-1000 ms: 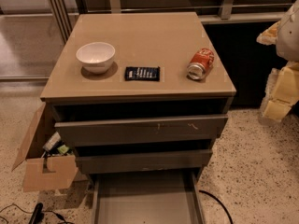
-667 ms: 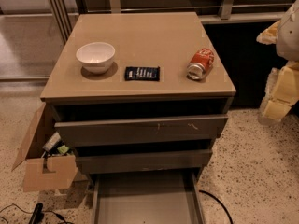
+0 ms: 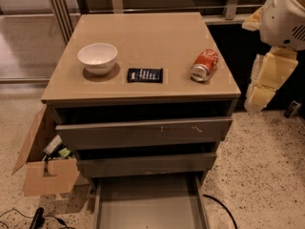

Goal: Place rxbar blueberry into bottom drawer

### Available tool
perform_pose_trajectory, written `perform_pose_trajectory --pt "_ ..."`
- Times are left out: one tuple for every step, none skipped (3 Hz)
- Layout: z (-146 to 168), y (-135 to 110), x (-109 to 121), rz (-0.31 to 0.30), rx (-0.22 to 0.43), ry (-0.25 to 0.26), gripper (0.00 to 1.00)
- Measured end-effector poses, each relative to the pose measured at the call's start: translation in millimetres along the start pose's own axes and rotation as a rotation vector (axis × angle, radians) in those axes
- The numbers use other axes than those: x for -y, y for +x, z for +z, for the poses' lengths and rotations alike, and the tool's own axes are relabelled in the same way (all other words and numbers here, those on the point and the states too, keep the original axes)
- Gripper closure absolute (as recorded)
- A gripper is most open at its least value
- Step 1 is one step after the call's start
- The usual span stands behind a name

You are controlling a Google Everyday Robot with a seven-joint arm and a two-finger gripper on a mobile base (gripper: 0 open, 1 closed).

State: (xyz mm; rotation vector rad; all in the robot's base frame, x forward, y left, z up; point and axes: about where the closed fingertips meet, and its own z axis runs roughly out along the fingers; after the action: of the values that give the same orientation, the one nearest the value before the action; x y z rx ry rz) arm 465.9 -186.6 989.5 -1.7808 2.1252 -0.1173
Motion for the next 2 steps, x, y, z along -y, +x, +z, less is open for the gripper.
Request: perform_pose_trajectory --pt "7.3 -35.7 26.8 -0.057 0.057 0.002 0.0" --pt "7.3 -35.7 26.8 -0.057 0.057 0.002 0.0"
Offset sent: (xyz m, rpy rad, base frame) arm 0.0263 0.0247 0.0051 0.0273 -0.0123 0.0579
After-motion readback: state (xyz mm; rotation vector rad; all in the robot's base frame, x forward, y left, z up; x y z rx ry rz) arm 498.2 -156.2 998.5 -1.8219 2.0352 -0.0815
